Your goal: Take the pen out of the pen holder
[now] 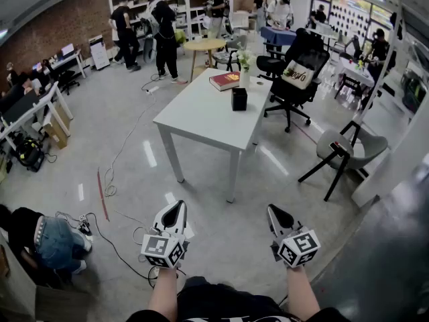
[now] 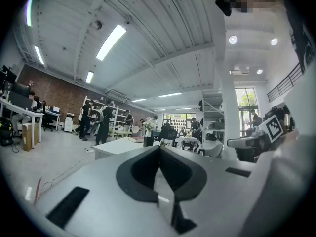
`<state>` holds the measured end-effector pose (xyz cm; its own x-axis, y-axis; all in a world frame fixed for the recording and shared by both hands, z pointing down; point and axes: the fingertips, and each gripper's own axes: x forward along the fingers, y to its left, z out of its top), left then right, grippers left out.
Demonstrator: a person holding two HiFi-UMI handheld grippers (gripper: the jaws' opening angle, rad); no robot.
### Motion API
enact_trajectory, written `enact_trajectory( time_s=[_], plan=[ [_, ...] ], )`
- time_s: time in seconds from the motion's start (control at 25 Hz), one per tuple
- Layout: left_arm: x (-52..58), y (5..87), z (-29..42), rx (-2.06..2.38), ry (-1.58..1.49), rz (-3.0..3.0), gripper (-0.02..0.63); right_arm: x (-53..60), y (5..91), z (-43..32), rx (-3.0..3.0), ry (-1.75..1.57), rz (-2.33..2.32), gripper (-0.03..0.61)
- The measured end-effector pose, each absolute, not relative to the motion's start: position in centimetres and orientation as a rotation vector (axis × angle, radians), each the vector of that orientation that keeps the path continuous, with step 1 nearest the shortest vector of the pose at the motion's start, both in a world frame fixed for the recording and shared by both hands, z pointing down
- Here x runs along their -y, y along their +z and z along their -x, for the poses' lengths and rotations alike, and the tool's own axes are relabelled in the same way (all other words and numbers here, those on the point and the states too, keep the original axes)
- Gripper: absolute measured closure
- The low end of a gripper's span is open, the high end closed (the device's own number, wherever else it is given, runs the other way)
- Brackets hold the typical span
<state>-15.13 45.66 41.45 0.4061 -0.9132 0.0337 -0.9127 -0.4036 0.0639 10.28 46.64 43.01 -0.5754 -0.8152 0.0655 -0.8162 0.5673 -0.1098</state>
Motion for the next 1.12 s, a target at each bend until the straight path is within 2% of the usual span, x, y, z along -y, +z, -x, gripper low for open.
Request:
enact_trajectory(
  time_s=[0.64, 0.76, 0.92, 1.12],
  plan=[
    [-43.8, 42.4, 13.8, 1.604, -0.013, -2.536, 0.626, -44.7, 44.4, -10.7, 2.784, 0.290, -1.441, 0.569],
    [-41.4, 42.6, 13.7, 1.585, -0.051, -2.537, 0.626, -42.6, 45.3, -11.1, 2.773, 0.316, -1.463, 0.547],
    [-36.8, 43.4, 13.7, 1.582, -0.042, -2.535, 0.626, -38.7, 45.9, -11.1, 2.757, 0.327, -1.467, 0.480],
    [-30.8, 44.2, 13.3, 1.532, -0.021, -2.563, 0.626, -33.0, 45.9, -10.7, 2.755, 0.349, -1.489, 0.466]
  ],
)
